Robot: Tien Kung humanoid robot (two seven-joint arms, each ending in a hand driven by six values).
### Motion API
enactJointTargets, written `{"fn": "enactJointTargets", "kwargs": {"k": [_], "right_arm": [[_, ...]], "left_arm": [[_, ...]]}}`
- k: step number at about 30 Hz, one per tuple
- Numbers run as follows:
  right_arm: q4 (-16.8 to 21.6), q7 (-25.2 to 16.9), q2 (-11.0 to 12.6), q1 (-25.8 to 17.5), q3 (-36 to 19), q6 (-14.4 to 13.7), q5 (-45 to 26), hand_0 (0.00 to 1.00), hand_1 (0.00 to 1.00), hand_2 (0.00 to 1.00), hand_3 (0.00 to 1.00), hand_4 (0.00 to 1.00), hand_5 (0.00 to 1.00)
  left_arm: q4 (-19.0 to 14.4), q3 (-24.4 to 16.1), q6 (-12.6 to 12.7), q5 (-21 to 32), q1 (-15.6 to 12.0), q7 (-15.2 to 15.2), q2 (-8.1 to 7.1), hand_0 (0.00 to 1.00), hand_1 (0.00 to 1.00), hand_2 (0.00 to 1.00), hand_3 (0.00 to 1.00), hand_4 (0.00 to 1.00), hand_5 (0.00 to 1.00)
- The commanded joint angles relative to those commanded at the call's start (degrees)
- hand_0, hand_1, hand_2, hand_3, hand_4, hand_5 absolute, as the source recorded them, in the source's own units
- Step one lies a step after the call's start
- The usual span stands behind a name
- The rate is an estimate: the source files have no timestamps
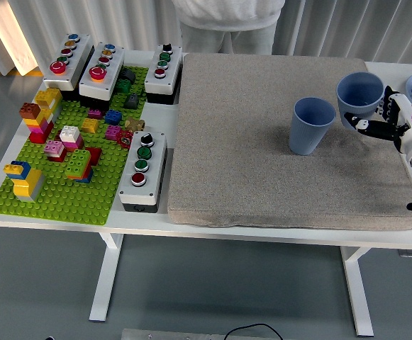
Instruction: Pick cup pour cup place
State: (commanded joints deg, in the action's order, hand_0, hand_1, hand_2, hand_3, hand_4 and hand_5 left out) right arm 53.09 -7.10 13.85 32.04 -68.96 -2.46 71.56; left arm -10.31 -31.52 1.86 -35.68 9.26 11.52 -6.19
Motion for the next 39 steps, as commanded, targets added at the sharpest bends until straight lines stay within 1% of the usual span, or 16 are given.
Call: {"fn": "enactJointTargets", "kwargs": {"k": [10, 15, 23, 27, 31, 39], "right_arm": [[2.2, -0.3, -0.3, 0.2, 0.4, -2.6, 6.9, 0.722, 0.629, 0.545, 0.645, 0.578, 0.002], [2.4, -0.6, -0.4, 0.2, 0.4, -3.2, 8.0, 0.723, 0.629, 0.546, 0.644, 0.576, 0.002], [3.9, -1.5, -0.5, 0.1, 0.2, -5.5, 14.8, 0.724, 0.630, 0.545, 0.643, 0.572, 0.002], [5.7, -1.7, -0.5, -0.1, 0.2, -6.8, 20.0, 0.724, 0.630, 0.544, 0.643, 0.570, 0.002], [6.6, -1.6, -0.6, -0.1, 0.5, -7.1, 22.0, 0.725, 0.630, 0.545, 0.643, 0.570, 0.002], [6.8, -1.8, -0.7, -0.2, 0.7, -8.1, 25.4, 0.726, 0.630, 0.545, 0.642, 0.570, 0.002]], "left_arm": [[0.0, -0.5, 0.0, -0.6, 0.2, 0.1, 0.03, 0.740, 0.776, 0.836, 0.660, 0.536, 0.937], [0.0, -0.6, 0.0, -0.7, 0.3, 0.1, 0.05, 0.740, 0.776, 0.836, 0.660, 0.535, 0.936], [0.0, -0.8, 0.0, -0.8, 0.3, 0.2, 0.08, 0.740, 0.775, 0.836, 0.660, 0.535, 0.936], [0.0, -0.9, 0.0, -0.9, 0.2, 0.2, 0.06, 0.740, 0.776, 0.836, 0.660, 0.537, 0.936], [0.0, -0.9, -0.1, -0.9, 0.2, 0.2, 0.05, 0.740, 0.776, 0.835, 0.661, 0.536, 0.936], [0.0, -0.6, -0.1, -0.7, 0.2, 0.2, 0.03, 0.740, 0.776, 0.836, 0.661, 0.536, 0.936]]}}
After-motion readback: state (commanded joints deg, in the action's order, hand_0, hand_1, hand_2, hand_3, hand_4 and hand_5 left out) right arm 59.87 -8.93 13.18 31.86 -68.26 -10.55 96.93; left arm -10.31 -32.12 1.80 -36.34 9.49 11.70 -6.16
